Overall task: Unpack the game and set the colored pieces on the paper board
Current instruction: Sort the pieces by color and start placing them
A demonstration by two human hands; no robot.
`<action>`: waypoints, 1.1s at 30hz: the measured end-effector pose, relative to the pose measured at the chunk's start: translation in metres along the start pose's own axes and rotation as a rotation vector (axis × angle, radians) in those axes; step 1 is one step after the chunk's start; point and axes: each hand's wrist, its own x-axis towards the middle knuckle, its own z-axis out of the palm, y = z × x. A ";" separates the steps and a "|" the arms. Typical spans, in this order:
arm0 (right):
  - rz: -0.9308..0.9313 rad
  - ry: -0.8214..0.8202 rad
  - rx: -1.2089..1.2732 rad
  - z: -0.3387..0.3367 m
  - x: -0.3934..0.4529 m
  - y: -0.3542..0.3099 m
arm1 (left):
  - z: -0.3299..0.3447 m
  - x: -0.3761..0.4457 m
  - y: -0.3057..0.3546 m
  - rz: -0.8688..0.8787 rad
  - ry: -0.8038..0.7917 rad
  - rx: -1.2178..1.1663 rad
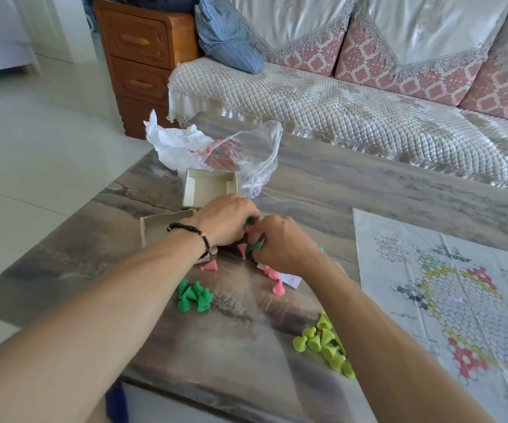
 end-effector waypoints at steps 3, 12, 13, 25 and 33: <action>-0.015 -0.005 0.004 -0.002 0.002 -0.002 | -0.001 0.000 -0.001 0.018 0.059 -0.064; 0.037 -0.002 -0.030 -0.003 -0.003 -0.010 | -0.018 -0.026 -0.003 -0.110 0.293 -0.440; 0.045 0.027 -0.008 -0.004 -0.005 -0.011 | -0.020 -0.035 0.000 -0.110 0.307 -0.469; -0.011 -0.051 0.143 0.024 -0.049 -0.057 | 0.004 -0.170 0.004 -0.367 0.547 -0.640; 0.048 -0.080 0.185 0.023 -0.061 -0.062 | 0.019 -0.186 -0.008 -0.324 0.350 -0.577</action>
